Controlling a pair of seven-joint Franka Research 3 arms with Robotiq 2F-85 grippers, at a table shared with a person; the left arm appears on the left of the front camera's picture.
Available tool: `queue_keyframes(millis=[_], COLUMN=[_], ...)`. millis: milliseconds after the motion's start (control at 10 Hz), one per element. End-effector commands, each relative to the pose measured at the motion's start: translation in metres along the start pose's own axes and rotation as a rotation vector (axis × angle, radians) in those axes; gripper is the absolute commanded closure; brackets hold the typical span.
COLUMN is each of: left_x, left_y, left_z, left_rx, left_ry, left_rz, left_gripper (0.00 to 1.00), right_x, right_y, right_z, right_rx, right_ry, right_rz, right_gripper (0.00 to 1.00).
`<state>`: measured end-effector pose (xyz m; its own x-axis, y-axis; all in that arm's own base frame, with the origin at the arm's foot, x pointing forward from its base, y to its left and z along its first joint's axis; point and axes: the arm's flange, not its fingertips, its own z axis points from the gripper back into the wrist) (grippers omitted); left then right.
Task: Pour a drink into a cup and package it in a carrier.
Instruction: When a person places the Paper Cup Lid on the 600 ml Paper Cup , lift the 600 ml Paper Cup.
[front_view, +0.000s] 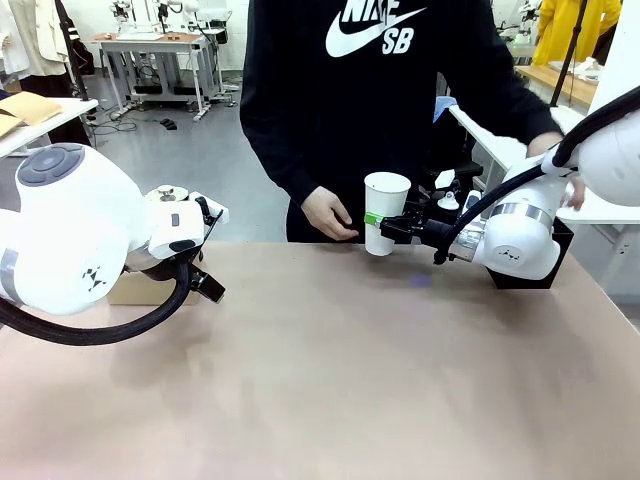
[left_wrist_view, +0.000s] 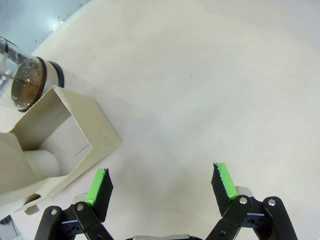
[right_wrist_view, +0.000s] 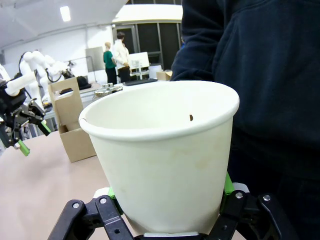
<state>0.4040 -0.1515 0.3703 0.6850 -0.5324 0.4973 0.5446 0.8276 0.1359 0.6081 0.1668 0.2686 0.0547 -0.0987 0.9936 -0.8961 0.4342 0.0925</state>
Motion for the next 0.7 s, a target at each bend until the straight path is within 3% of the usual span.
queue_keyframes(millis=[0, 600], left_x=[-0.0001, -0.0001], left_y=[0.0000, 0.0000], left_z=[0.0002, 0.0002], left_rx=[-0.001, -0.001], left_ry=[-0.001, -0.001], left_rz=[0.000, 0.000], left_gripper=[0.00, 0.00], right_x=[0.0020, 0.0020], right_y=[0.0006, 0.0006], right_z=[-0.0017, -0.0017], right_rx=[-0.001, -0.001], right_ry=[0.002, 0.002], right_rz=[0.002, 0.002], right_gripper=[0.19, 0.19])
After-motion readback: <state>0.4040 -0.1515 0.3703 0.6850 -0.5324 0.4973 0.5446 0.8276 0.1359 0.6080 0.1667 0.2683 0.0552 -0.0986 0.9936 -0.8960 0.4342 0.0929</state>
